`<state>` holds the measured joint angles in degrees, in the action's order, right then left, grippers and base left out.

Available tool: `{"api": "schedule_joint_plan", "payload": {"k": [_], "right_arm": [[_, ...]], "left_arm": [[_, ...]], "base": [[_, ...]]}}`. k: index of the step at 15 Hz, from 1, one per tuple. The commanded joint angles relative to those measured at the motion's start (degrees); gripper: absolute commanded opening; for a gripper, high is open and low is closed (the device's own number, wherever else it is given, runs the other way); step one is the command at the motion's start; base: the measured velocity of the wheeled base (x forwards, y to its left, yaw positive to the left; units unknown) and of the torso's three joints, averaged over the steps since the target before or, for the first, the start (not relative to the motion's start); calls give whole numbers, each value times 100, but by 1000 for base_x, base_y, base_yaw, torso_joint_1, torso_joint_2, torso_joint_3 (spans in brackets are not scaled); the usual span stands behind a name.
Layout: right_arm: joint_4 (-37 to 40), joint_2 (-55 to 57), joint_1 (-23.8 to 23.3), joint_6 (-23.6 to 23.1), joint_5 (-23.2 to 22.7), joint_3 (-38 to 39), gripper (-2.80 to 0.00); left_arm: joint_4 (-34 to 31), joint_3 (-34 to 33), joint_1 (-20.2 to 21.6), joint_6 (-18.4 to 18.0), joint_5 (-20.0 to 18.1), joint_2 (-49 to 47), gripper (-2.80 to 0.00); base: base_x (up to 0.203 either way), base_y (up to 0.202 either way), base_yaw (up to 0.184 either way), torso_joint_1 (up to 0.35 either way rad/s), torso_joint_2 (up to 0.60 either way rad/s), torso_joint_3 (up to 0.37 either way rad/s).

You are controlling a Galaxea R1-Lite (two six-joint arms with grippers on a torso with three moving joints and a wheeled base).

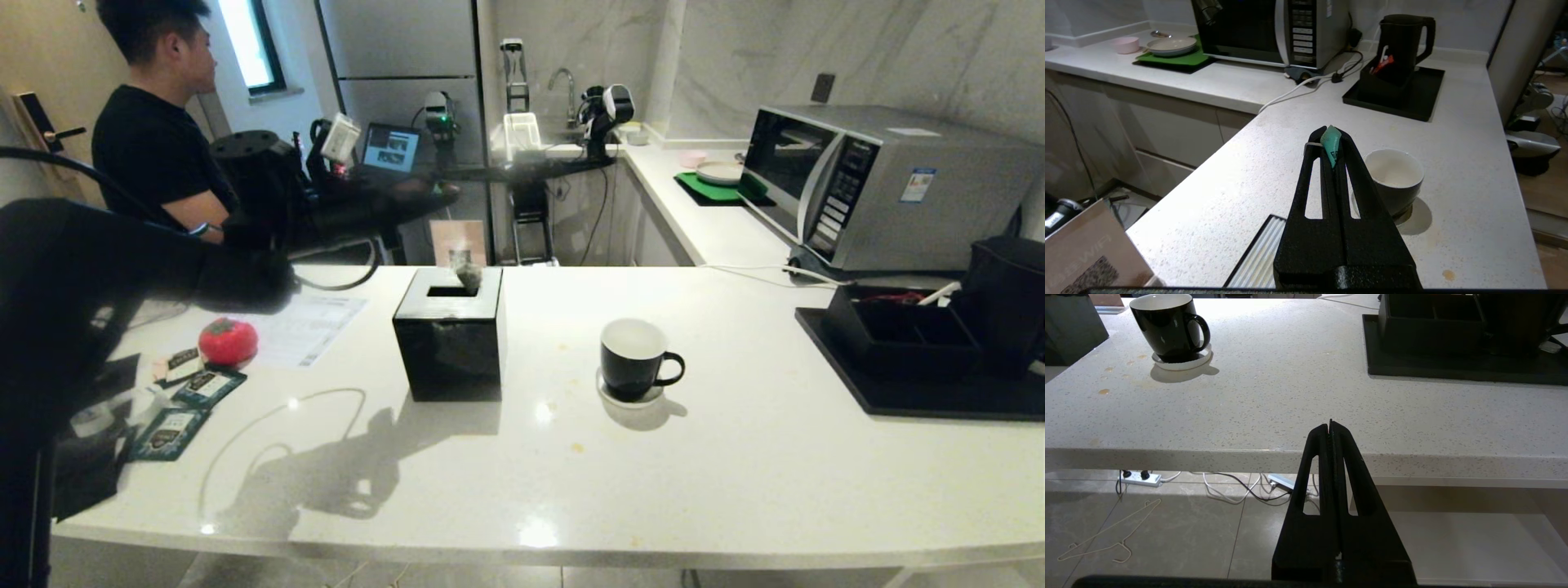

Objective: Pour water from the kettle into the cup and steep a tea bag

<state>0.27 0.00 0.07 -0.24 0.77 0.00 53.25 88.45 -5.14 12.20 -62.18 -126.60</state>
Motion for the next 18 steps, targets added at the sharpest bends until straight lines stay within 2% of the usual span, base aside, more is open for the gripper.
{"api": "schedule_joint_plan", "payload": {"k": [1, 7, 13, 15, 18], "right_arm": [[0, 0, 1, -2, 2, 0, -280], [0, 0, 1, -2, 2, 0, -280], [0, 0, 1, -2, 2, 0, -280], [0, 0, 1, -2, 2, 0, -280], [0, 0, 1, -2, 2, 0, -280]], "left_arm": [[36, 5, 5, 10, -22, -63, -280], [226, -173, -4, 8, 13, -102, -280], [247, -457, -13, -317, 40, -162, -280], [239, -551, -13, -526, 48, -198, -280], [247, -637, -13, -570, 48, -201, -280]], "base": [[0, 0, 0, 0, 0, 0], [0, 0, 0, 0, 0, 0], [0, 0, 0, 0, 0, 0], [0, 0, 0, 0, 0, 0], [0, 0, 0, 0, 0, 0]]}}
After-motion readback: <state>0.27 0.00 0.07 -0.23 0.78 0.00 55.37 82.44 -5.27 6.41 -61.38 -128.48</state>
